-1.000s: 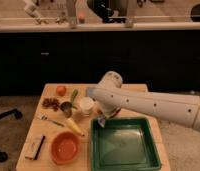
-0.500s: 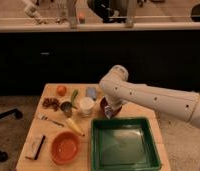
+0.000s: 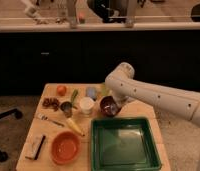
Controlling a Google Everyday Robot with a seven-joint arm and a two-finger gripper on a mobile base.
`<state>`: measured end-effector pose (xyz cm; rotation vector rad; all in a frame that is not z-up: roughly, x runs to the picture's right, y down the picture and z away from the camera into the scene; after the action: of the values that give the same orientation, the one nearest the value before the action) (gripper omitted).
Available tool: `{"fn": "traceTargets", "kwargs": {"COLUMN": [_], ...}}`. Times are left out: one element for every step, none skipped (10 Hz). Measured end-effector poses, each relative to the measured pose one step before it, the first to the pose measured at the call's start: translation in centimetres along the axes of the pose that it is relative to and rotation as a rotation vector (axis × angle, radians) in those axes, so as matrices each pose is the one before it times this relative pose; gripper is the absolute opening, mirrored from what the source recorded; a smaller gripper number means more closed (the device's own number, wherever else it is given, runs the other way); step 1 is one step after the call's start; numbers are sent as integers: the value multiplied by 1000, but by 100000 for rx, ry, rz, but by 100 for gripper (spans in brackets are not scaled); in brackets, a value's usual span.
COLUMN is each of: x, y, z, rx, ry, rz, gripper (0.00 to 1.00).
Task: Place towel in table surface
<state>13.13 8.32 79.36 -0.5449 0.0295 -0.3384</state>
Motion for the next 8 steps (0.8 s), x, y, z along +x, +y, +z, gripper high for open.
{"fn": "traceTargets", "kwargs": {"x": [993,781,650,1243,855,486,993,1059], "y": [-70,-198,-158,-78,207,-40,14,170], "z": [608,577,522,979,752,657,887,633], "rx": [-1346,-1260,-1261,-2051,-1908,-1551,-1918,-1270], "ry": [507,421,267,194,207,166,123,246], "rz": [1265,640,595,1245,1231,740,1418,1500], "gripper": [0,0,0,0,0,0,0,0]}}
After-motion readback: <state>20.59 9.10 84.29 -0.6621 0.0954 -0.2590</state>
